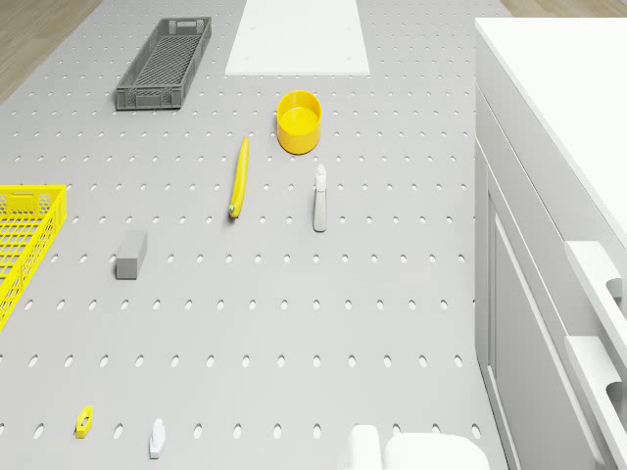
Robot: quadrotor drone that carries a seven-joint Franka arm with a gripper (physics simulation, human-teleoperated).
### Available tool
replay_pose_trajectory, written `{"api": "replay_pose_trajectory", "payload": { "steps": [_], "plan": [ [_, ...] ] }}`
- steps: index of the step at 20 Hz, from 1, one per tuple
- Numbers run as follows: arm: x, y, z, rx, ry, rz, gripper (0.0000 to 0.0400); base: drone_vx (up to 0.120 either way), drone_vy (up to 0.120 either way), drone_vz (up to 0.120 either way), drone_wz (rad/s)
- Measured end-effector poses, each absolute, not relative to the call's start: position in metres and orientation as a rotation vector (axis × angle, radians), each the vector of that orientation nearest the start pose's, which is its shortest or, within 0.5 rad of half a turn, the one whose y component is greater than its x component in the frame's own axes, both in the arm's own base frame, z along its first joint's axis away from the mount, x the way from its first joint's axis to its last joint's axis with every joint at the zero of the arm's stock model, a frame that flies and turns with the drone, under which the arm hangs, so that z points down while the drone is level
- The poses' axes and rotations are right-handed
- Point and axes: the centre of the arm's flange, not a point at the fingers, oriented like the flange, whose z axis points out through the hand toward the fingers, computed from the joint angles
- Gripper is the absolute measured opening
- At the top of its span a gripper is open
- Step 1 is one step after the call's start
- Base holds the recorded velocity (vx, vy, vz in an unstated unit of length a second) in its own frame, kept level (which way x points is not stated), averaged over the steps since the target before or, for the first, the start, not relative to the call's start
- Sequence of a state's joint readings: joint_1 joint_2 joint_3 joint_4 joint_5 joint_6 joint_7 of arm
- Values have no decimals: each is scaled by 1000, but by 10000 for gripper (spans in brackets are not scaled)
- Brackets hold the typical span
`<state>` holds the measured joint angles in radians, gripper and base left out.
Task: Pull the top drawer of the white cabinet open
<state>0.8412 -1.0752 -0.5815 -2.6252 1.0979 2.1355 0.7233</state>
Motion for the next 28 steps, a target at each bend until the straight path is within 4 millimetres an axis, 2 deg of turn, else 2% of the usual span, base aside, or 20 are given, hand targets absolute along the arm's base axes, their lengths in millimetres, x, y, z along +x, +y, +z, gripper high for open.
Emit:
{"api": "replay_pose_trajectory", "payload": {
  "steps": [13,28],
  "plan": [
    [306,111,591,-1483,611,613,305,0,0,0,0],
    [306,124,577,-1482,611,613,305,0,0,0,0]
  ]
}}
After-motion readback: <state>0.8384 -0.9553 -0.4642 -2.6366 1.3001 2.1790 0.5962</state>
